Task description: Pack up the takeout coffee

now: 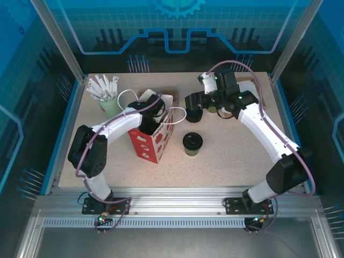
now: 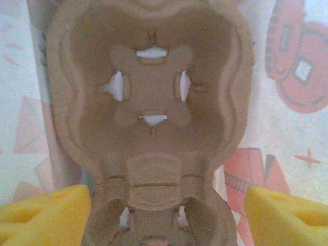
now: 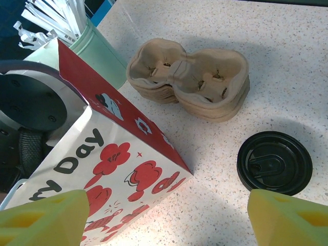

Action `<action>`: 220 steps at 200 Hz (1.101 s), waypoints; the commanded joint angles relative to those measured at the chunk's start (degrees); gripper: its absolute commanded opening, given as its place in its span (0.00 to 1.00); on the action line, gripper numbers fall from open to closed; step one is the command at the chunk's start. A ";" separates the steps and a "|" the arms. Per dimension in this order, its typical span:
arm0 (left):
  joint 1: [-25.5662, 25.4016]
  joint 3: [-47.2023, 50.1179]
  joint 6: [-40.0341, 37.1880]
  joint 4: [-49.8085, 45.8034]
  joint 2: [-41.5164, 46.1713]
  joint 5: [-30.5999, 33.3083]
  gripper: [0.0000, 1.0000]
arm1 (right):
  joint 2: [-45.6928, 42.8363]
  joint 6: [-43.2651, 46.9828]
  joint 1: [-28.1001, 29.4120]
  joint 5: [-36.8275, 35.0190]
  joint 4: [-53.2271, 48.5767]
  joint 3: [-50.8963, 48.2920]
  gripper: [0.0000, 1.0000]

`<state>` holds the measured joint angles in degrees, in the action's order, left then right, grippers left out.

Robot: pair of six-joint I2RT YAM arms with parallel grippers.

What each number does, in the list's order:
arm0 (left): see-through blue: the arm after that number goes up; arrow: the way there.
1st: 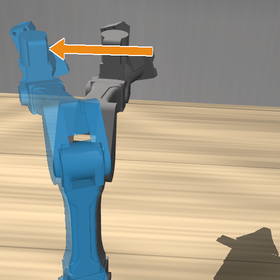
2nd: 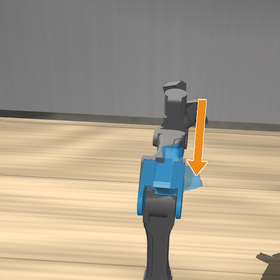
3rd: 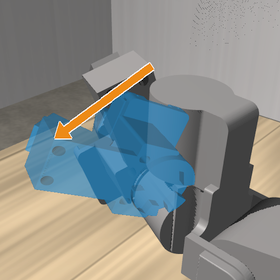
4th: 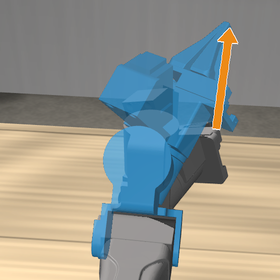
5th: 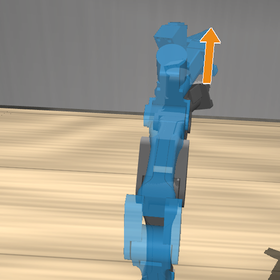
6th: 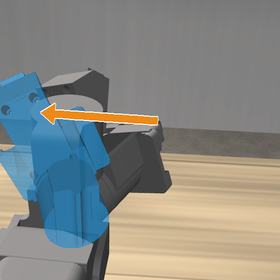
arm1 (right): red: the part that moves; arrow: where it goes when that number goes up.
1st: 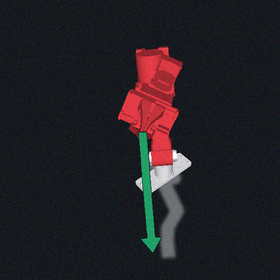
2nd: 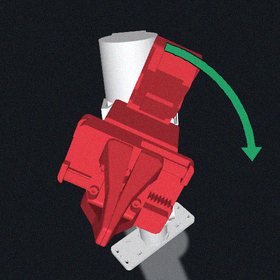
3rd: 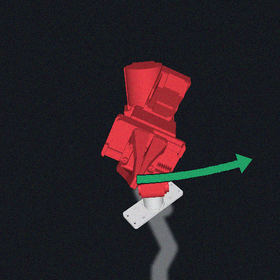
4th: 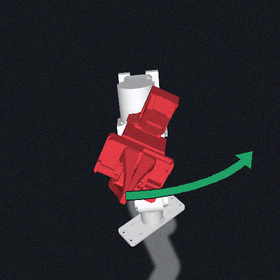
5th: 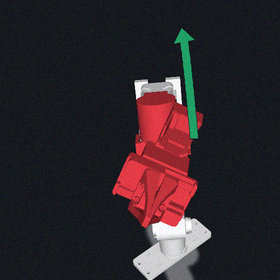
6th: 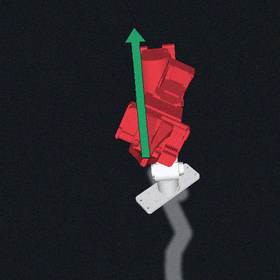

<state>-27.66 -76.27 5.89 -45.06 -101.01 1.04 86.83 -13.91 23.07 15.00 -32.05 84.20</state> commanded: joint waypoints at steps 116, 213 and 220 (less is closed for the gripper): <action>0.52 -25.13 -3.69 -6.34 10.06 1.75 0.73 | -4.50 0.10 -0.75 0.26 -1.56 0.75 0.83; -7.58 -11.97 -1.21 -6.33 30.28 2.04 0.71 | -12.80 0.86 -2.46 -3.57 -3.96 -8.77 0.84; -7.72 -9.72 -1.78 -7.73 31.85 2.00 0.71 | -13.00 0.85 -2.45 -3.29 -3.81 -9.41 0.84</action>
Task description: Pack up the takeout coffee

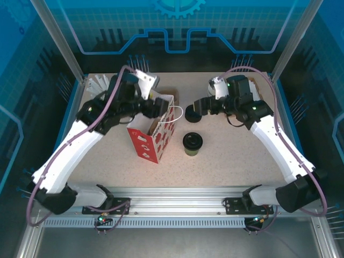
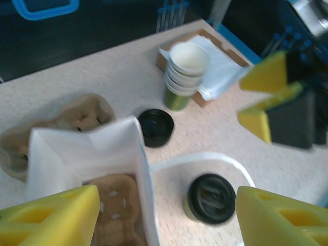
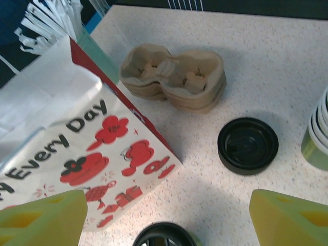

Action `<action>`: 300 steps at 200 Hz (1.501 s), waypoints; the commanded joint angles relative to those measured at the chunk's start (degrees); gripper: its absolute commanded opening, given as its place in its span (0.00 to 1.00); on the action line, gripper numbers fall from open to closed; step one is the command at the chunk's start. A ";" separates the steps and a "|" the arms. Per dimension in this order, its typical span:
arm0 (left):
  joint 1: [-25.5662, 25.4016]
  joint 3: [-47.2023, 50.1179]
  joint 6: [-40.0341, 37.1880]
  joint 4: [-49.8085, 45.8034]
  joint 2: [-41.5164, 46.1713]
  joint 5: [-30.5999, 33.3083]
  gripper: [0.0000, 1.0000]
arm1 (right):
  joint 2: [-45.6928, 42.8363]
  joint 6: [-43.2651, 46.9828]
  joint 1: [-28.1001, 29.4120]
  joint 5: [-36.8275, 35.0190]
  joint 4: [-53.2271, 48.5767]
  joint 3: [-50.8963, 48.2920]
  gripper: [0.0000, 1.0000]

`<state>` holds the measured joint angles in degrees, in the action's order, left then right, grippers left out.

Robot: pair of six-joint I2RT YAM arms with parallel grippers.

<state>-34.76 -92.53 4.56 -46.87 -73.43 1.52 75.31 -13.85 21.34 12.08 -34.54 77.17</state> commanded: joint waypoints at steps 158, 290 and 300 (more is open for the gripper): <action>-1.83 4.08 -15.30 -14.22 -7.03 2.83 0.23 | -1.33 0.09 -0.78 1.63 0.04 -5.36 0.84; 2.67 0.67 -24.39 -16.55 -10.93 7.75 0.17 | -0.15 0.27 -0.78 1.95 -0.35 -5.28 0.84; 2.64 0.13 -24.29 -16.84 -10.86 8.47 0.17 | 0.10 0.39 -0.78 1.93 -0.80 -5.34 0.84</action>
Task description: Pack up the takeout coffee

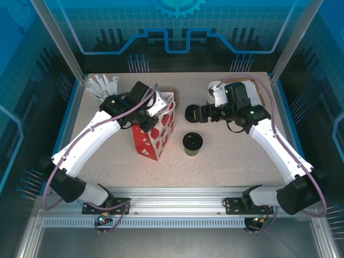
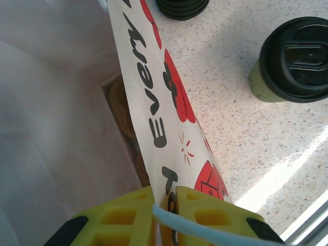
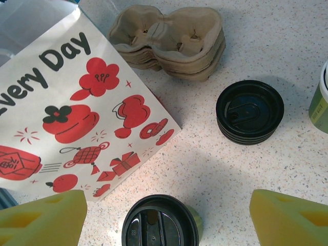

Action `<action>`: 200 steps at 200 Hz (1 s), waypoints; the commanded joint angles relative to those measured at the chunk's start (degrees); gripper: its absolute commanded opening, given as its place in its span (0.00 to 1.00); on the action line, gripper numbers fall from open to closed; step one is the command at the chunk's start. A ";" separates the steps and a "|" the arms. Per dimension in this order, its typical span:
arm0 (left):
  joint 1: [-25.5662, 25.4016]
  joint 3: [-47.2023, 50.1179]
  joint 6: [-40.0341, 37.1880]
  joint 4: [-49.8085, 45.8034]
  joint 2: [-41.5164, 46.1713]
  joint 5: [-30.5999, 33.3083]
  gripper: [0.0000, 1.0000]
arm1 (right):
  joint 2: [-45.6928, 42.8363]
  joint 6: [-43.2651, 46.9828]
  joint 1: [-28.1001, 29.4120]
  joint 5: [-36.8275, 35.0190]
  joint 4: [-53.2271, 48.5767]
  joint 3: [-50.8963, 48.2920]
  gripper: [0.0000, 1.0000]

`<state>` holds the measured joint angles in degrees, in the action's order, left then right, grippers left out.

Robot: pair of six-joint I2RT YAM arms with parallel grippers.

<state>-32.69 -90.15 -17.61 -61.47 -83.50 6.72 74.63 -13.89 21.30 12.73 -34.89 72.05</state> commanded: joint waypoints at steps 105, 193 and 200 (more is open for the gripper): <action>0.61 2.11 11.46 4.64 11.97 -10.64 0.70 | 13.38 1.18 -2.84 19.21 1.84 -9.28 0.80; 0.16 6.66 19.84 8.81 17.54 -15.84 0.68 | 14.67 0.38 -2.29 24.29 5.12 -14.13 0.64; -0.12 7.12 20.03 9.02 17.87 -16.10 0.68 | 14.50 0.27 -2.10 24.48 5.44 -14.52 0.63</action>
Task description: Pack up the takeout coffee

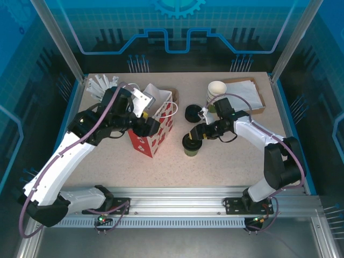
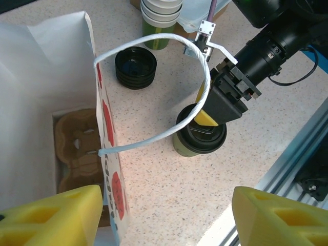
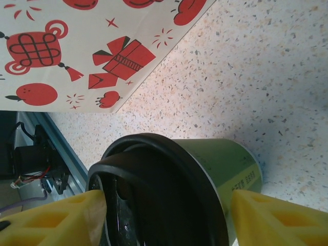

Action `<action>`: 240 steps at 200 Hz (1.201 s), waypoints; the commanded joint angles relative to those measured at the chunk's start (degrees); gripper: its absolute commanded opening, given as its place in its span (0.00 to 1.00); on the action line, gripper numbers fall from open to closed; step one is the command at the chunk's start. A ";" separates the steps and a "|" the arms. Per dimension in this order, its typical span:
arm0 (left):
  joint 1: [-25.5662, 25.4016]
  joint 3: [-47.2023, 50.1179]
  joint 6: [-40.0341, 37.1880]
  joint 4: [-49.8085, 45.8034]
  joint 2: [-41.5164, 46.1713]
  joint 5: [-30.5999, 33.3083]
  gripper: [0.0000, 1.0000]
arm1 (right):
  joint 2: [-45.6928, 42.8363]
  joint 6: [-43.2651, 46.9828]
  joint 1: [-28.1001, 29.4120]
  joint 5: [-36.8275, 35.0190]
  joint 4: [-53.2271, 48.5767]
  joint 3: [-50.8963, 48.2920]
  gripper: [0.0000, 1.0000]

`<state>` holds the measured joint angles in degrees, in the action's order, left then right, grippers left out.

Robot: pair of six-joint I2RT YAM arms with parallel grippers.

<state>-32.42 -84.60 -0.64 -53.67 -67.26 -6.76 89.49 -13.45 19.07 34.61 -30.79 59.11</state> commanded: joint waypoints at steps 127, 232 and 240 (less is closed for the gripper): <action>-18.99 7.41 3.06 0.50 -1.56 2.66 0.66 | -2.82 -6.26 12.04 -0.05 4.45 -1.60 0.64; -19.67 -6.66 -7.87 -14.26 -26.49 8.28 0.85 | -19.72 -5.62 -7.81 -16.51 -1.26 -5.90 0.88; -19.38 -7.83 -8.28 -15.21 -28.09 8.30 0.86 | -20.84 -5.49 -8.45 -17.30 -1.25 -6.73 0.89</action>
<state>-53.56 -88.29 -6.59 -63.48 -91.68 0.36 71.75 -18.52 12.45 23.31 -29.89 55.33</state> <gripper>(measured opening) 0.849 0.882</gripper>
